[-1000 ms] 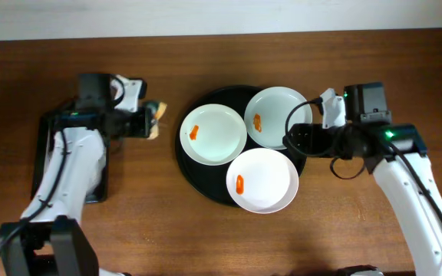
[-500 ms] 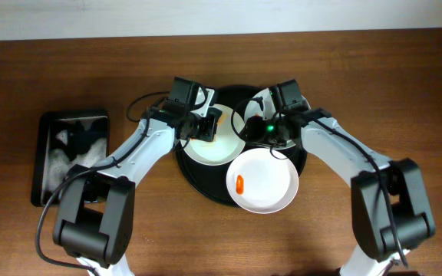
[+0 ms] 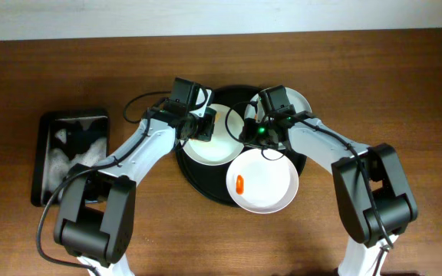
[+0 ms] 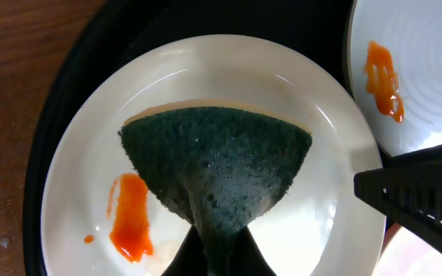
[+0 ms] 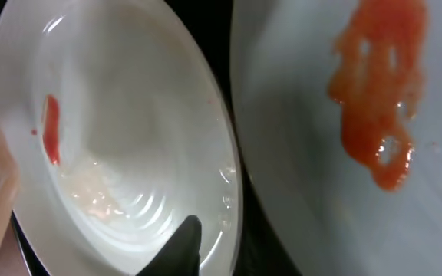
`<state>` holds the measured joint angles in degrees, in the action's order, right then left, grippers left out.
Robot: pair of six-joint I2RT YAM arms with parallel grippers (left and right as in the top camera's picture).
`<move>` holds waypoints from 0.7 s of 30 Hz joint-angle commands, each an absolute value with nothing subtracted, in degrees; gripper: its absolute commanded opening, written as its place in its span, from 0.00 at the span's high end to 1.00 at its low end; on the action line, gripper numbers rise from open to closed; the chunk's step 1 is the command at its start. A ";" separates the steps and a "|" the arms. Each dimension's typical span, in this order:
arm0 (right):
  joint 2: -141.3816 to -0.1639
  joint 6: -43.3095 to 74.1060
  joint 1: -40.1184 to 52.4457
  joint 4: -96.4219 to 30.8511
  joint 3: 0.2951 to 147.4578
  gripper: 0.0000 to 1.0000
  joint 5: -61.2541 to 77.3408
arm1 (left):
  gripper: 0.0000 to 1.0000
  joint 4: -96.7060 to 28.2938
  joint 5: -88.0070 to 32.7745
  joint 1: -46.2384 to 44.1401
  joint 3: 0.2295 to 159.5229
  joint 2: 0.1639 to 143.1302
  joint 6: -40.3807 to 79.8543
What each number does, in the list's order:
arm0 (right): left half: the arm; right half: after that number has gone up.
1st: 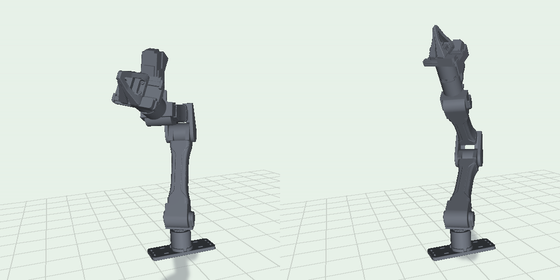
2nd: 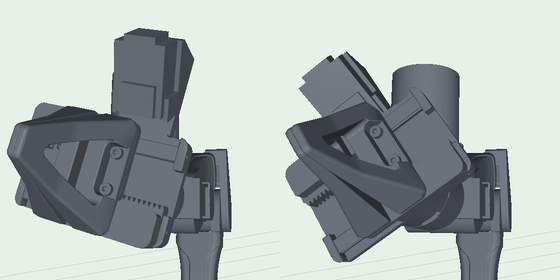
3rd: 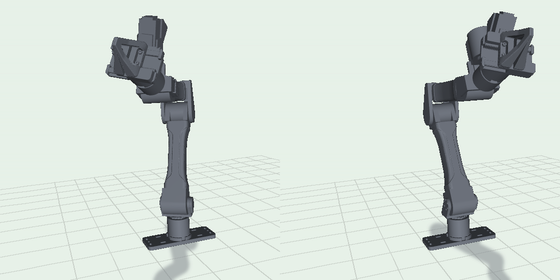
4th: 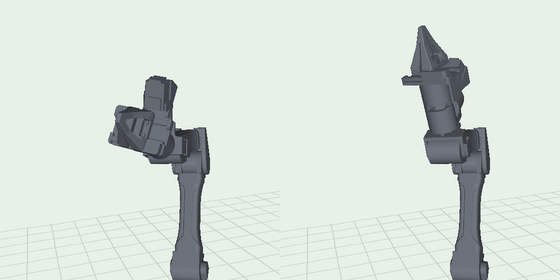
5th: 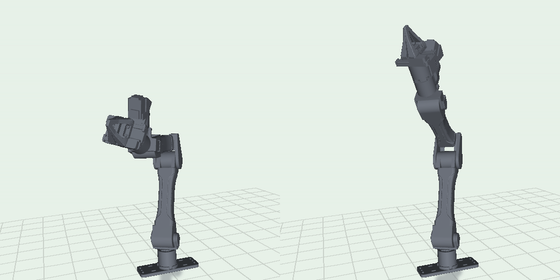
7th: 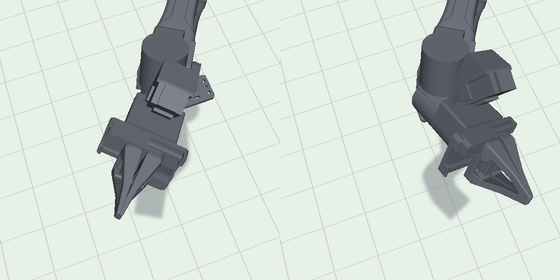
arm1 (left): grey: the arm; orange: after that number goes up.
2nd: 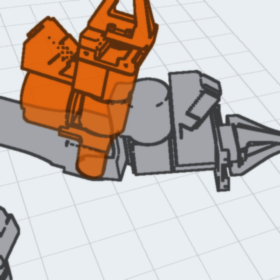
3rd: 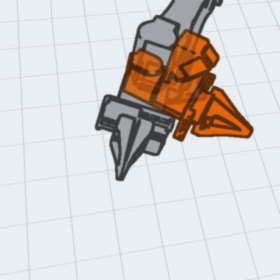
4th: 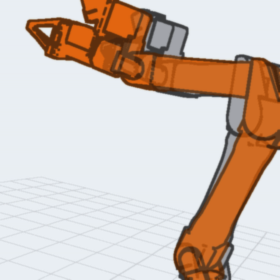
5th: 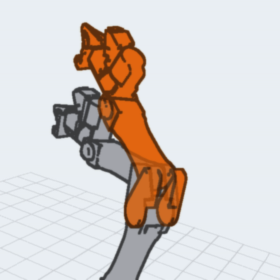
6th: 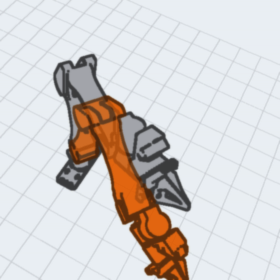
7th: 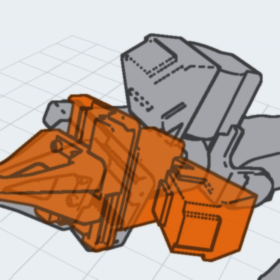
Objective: Clean dirty plates on tray and stack at the side
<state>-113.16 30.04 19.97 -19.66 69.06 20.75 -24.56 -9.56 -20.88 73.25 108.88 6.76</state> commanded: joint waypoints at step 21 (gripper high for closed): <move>-113.95 30.98 20.29 -20.73 69.65 0.96 17.28 | 1.00 -29.74 13.89 -21.98 73.84 118.26 16.34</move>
